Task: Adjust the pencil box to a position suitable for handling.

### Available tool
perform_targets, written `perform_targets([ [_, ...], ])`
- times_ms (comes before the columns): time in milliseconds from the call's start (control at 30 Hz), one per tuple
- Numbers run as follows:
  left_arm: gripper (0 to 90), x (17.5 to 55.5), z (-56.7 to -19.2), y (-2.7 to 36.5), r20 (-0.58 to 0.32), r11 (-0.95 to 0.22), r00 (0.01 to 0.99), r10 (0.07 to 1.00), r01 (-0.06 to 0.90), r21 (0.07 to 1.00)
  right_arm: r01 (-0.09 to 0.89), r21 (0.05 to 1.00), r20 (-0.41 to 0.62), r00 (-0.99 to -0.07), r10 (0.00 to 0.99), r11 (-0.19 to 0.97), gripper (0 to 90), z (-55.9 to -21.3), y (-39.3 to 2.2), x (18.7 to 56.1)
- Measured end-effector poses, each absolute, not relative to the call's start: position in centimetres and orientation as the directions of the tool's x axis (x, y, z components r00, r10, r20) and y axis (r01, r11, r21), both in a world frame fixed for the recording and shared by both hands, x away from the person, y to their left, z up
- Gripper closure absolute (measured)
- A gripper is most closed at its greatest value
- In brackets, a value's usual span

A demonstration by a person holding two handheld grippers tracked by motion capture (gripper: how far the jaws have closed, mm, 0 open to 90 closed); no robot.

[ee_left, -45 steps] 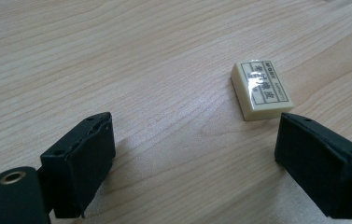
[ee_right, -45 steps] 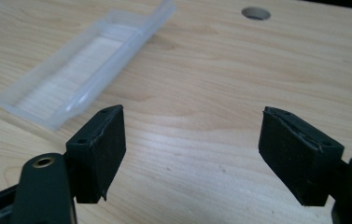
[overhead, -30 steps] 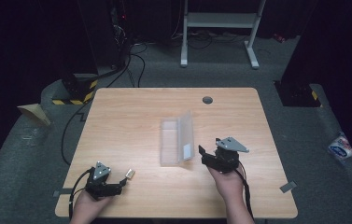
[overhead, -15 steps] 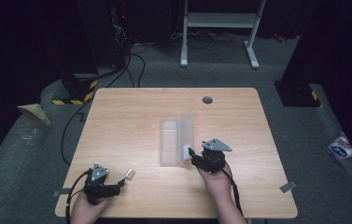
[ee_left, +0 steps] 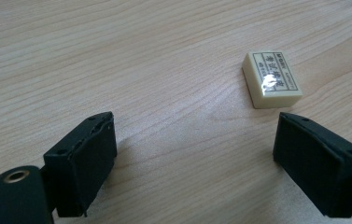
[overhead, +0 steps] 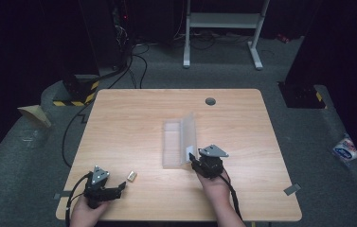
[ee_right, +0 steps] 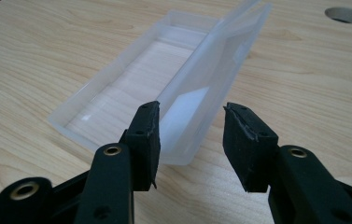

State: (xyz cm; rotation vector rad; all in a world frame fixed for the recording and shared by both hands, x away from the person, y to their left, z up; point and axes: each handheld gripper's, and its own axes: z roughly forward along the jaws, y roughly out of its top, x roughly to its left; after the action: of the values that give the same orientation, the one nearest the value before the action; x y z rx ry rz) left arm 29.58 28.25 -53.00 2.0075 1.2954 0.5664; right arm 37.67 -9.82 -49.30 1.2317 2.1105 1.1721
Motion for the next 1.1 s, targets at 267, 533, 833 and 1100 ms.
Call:
perform_targets([
  [267, 13.6, 29.59, -53.00, 28.25, 0.000, -0.280, 0.412, 0.911, 0.619, 0.734, 0.504, 0.830, 0.071, -0.519, 0.852, 0.238, 59.3, -49.51, -10.03, 37.59],
  [533, 13.6, 29.58, -53.00, 28.24, 0.000, -0.280, 0.412, 0.911, 0.619, 0.734, 0.502, 0.831, 0.065, -0.516, 0.854, 0.241, 64.2, -49.38, -10.22, 37.49],
  [833, 13.6, 29.58, -53.00, 28.24, 0.000, -0.280, 0.412, 0.911, 0.619, 0.734, 0.500, 0.832, 0.057, -0.507, 0.860, 0.240, 68.3, -49.33, -10.48, 37.49],
  [1100, 13.6, 29.58, -53.00, 28.24, 0.000, -0.280, 0.412, 0.911, 0.619, 0.734, 0.500, 0.835, 0.057, -0.497, 0.866, 0.232, 70.4, -49.23, -10.83, 37.49],
])
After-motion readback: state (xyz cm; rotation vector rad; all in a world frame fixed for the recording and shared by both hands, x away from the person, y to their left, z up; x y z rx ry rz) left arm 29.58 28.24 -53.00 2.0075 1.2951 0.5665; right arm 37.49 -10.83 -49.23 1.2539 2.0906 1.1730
